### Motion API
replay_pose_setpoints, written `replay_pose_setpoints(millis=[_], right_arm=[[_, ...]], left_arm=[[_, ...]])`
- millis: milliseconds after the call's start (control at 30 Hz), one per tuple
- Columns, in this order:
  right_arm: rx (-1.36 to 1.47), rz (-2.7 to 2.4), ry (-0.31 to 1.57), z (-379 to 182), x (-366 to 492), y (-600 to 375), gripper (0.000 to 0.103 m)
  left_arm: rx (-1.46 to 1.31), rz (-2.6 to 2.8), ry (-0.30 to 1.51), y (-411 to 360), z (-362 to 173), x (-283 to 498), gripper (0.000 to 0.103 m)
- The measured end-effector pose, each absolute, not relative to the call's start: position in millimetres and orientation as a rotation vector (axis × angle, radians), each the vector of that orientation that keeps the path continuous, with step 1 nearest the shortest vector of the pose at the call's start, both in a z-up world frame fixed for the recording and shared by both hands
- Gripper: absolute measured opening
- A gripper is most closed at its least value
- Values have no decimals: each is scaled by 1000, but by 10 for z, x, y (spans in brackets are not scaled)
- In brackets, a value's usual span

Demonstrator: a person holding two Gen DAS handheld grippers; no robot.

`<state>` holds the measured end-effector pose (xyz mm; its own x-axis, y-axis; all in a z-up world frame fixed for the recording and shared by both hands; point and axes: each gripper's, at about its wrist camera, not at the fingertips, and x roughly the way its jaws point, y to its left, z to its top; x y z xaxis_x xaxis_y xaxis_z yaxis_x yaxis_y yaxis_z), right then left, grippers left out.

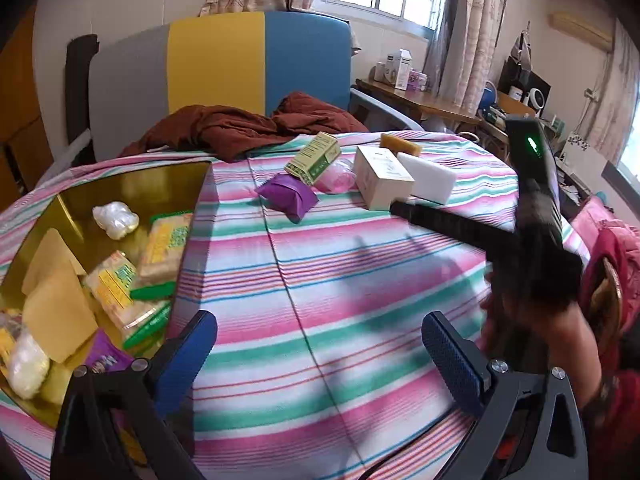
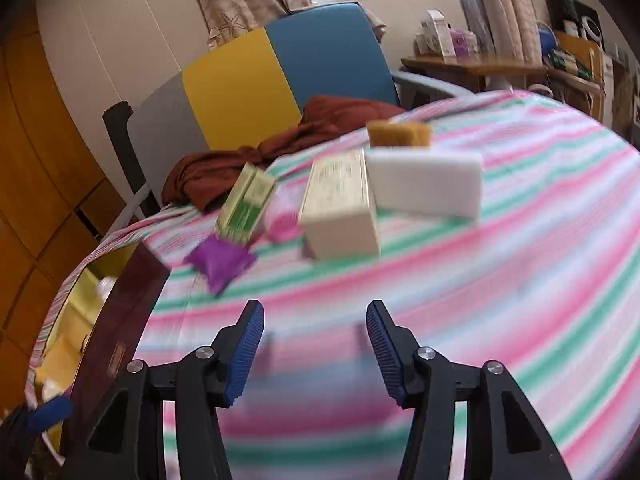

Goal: Organize objects
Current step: 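Move the right tool to the pile and grasp the cream medicine box, then grasp the purple packet with the left tool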

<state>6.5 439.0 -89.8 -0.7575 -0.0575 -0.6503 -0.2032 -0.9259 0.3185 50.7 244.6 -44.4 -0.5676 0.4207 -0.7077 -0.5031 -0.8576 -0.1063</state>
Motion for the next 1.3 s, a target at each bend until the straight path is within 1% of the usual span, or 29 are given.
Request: replay_pose_setpoints(millis=[67,133,233,367,567,733,833,1000,1067,1200,1267,1300], right_arm=[[-1038,2809,530,-834,-165,4460,57],[-1040,2804,526,-818,-362,4502,59],[-1082,2774,509,-851,-642,4552,60],[-1107,2749,468,-935,-810,4599,60],[-1079,2789,510,-959,-717,4683,55],[-1104,2814,414,-923,-463,4648,54],[-1095,2816,389,-909,-239,4663,54],[-1034,2815,471,-941,23,4713,55],[-1009,2816,457,-940,56,4689,55],[-987,2814,463,-944,71,4704,55],[-978,2812,470,-944,78,4716,55],[-976,2809,471,-946,81,4720,55]], left_arm=[[-1044,2403,143,2437,-414,468,103],[-1049,2419,141,2428,-387,427,103],[-1062,2446,111,2394,-363,356,103],[-1105,2462,103,2440,-376,221,103],[-1112,2496,80,2598,-357,5,103],[-1184,2501,57,2813,-440,-267,103],[-1231,2526,57,2968,-532,-483,103],[-1340,2584,62,3207,-736,-863,103],[-1391,2621,88,3294,-838,-1020,103],[-1346,2674,238,3516,-936,-1261,103],[-1327,2694,319,3583,-980,-1327,99],[-1316,2694,341,3604,-1004,-1346,94]])
